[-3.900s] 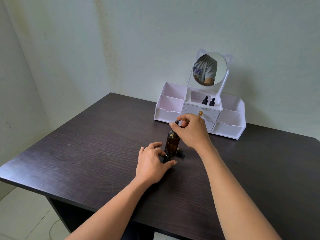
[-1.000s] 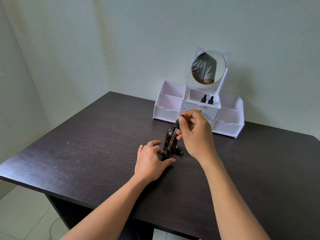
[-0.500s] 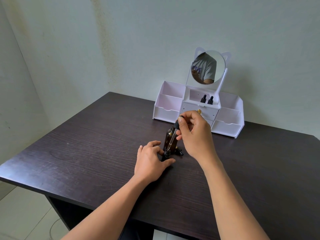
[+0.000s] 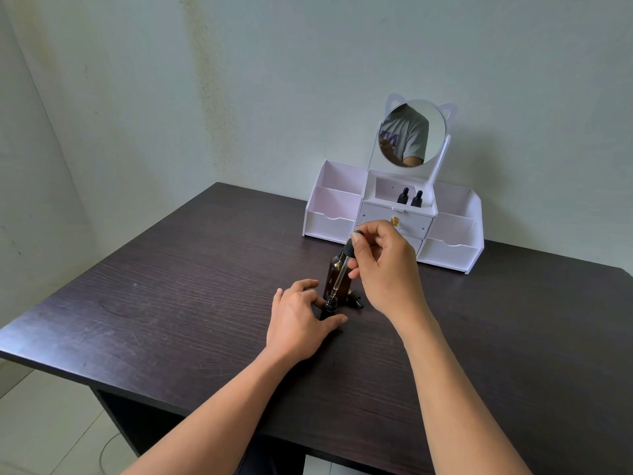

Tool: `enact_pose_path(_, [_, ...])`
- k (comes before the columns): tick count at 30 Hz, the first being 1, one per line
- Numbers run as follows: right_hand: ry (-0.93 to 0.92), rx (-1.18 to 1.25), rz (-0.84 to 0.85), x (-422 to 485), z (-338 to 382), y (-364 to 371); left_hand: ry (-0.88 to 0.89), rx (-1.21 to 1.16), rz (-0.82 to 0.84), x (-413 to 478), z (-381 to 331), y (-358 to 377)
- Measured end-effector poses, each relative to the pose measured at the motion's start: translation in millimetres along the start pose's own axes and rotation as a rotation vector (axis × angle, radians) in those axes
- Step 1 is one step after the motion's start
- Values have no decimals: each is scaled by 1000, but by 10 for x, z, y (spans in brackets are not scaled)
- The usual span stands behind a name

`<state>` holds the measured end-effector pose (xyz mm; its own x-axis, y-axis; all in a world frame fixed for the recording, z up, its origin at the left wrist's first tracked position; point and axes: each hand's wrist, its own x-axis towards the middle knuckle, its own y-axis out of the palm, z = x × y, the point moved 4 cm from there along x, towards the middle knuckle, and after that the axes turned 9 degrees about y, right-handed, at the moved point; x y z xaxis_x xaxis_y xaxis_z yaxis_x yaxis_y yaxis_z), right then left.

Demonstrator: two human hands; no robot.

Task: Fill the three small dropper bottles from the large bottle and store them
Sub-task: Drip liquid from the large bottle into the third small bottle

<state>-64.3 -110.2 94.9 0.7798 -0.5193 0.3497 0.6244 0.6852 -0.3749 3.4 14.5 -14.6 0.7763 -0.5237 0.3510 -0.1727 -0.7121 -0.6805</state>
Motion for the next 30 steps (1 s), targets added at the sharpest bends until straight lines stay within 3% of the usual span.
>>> enact_pose_path(13, [25,-81,62,-30,-89,61,6,1,-12,-5,17,10])
enact_pose_path(30, [21,-32,23,-17,-161,81,7,12,-18,4,17,18])
